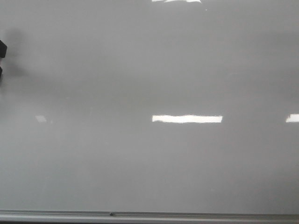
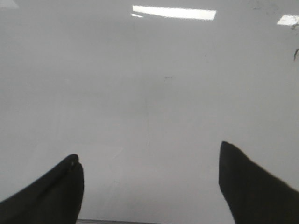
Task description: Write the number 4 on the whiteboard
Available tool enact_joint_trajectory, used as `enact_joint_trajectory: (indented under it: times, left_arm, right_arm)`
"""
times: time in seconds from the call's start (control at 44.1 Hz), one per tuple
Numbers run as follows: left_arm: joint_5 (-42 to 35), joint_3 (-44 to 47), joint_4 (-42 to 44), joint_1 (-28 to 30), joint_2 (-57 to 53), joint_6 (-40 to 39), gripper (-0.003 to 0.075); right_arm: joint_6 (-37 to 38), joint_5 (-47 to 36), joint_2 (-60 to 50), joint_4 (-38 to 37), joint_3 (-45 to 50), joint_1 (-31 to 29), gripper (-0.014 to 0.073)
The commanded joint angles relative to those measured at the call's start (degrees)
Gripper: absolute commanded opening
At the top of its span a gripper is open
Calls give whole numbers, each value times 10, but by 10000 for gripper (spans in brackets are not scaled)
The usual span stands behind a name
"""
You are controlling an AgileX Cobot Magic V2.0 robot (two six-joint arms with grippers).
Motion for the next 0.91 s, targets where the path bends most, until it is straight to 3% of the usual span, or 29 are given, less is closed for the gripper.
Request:
enact_joint_trajectory:
  times: [0.0,0.227,0.386,0.522,0.726,0.885]
  left_arm:
    - [-40,-19,-6,-3,-18,0,183]
    - [-7,-19,-1,-3,-33,0,-22]
    - [147,-47,16,-5,-83,12,-20]
    - [303,-92,16,-34,-126,92,-20]
    - [451,-146,-9,-125,-149,204,-20]
    - [487,-156,-49,-209,-143,284,-20]
  right_arm:
    - [0,-53,2,3,-18,-2,612]
    - [0,-34,2,3,-19,-2,612]
    - [-1,49,22,31,-56,-2,612]
    - [-42,154,67,64,-111,8,612]
    - [-173,257,145,153,-180,48,612]
    - [-290,302,188,206,-214,91,612]
